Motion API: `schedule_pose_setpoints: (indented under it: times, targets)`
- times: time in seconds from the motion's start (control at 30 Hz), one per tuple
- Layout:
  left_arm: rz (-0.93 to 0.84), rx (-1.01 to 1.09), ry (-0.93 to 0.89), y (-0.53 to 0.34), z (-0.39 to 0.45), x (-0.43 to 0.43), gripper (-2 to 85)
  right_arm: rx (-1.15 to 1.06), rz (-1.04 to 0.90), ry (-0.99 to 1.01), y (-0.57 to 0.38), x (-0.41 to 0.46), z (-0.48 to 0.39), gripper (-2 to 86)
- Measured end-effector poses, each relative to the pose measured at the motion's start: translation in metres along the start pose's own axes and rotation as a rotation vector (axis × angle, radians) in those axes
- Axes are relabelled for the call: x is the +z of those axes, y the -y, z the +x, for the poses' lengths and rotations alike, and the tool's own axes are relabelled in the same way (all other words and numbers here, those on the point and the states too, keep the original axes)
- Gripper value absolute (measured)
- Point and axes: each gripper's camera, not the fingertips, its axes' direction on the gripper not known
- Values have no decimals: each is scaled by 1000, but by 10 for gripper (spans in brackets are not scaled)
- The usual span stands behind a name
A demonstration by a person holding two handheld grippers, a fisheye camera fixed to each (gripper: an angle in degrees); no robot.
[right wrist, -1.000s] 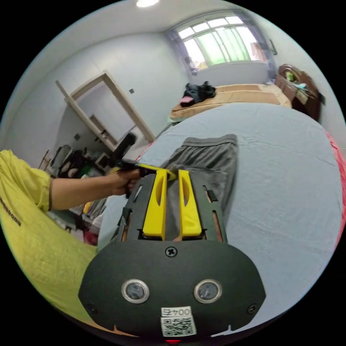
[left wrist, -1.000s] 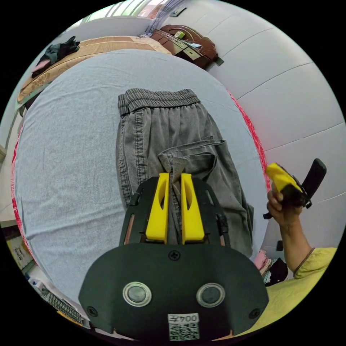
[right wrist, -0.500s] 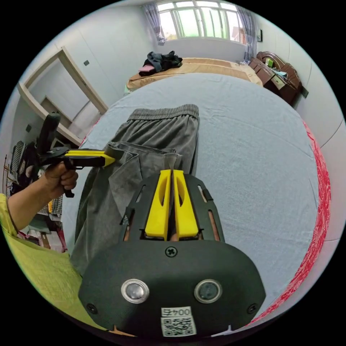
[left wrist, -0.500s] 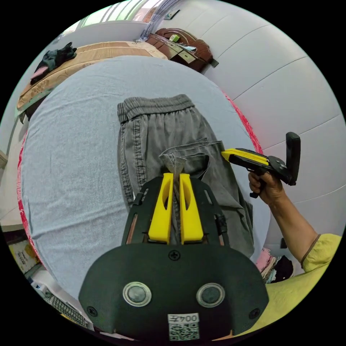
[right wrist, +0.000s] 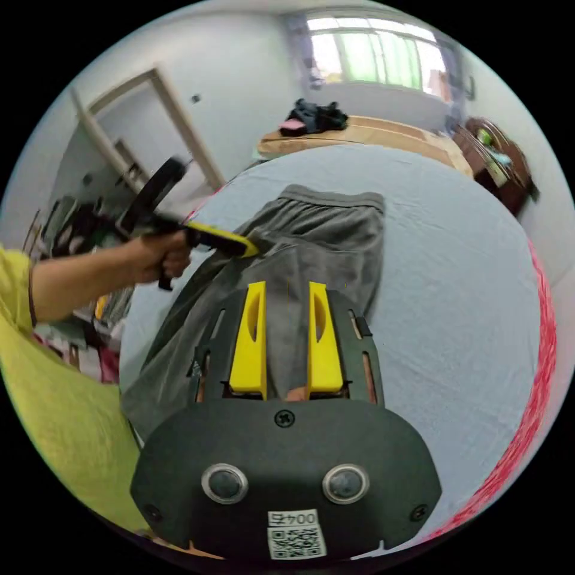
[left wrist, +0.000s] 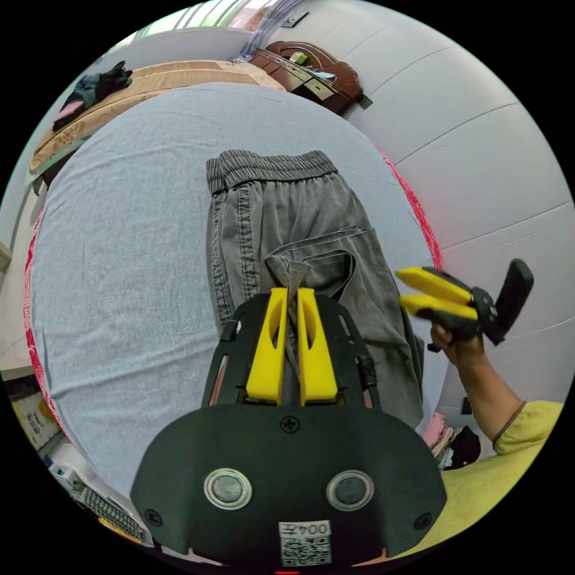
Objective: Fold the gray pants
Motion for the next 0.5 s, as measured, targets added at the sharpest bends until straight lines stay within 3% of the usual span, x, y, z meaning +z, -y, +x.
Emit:
schedule_pose_setpoints:
  times: [0.13,0.3,0.4,0.5]
  targets:
    - [-7,-11,-15,-1,-2,1,22,-212,-101,-53,-5,53,-69,135]
    - [-23,32,19,-1,4,-1,21,-337,-216,-271,-4,112,-84,37]
    - [-27,30,11,-3,3,-2,23,-231,-152,-305,-4,106,-53,25]
    - [-25,35,9,-7,2,-2,26,97,-29,-143,-12,86,29,45]
